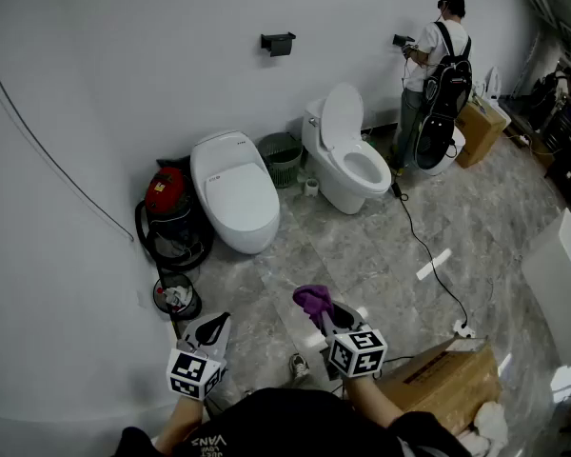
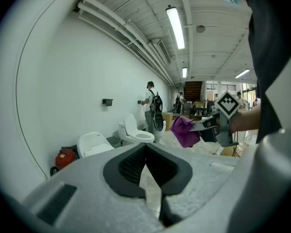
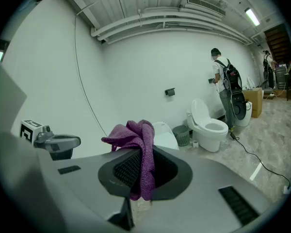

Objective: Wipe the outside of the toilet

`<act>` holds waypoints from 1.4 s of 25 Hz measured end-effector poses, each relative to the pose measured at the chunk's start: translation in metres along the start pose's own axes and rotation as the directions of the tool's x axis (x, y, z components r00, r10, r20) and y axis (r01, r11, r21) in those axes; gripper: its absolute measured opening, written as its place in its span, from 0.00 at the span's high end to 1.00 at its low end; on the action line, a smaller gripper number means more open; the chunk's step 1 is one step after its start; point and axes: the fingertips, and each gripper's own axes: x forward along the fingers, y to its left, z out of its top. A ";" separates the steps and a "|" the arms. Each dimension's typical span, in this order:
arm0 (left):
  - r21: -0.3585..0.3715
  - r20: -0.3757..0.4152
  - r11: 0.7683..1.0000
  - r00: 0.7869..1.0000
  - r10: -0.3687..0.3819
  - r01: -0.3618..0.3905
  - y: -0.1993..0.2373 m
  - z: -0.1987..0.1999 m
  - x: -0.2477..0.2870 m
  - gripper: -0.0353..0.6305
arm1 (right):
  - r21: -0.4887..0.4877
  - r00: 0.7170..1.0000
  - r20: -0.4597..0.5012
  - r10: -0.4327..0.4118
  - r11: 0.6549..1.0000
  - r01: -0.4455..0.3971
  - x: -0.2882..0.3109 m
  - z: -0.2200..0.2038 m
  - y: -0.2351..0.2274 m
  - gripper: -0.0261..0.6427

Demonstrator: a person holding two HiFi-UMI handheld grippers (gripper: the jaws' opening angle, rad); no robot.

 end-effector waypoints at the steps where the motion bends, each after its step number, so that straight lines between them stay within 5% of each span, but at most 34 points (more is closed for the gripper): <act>1: -0.002 0.003 1.000 1.000 0.002 -0.002 0.004 0.002 0.004 0.94 | -0.002 1.000 0.001 0.001 1.000 -0.001 0.005 0.003 -0.002 0.90; 24: -0.123 0.030 0.979 0.985 0.168 -0.163 0.012 0.010 0.115 0.94 | -0.016 0.988 -0.088 0.125 0.992 -0.127 0.090 0.032 -0.105 0.90; 35: -0.140 0.009 0.975 0.985 0.173 -0.170 0.111 0.007 0.128 0.94 | 0.010 0.989 -0.097 0.109 0.994 -0.108 0.184 0.047 -0.068 0.90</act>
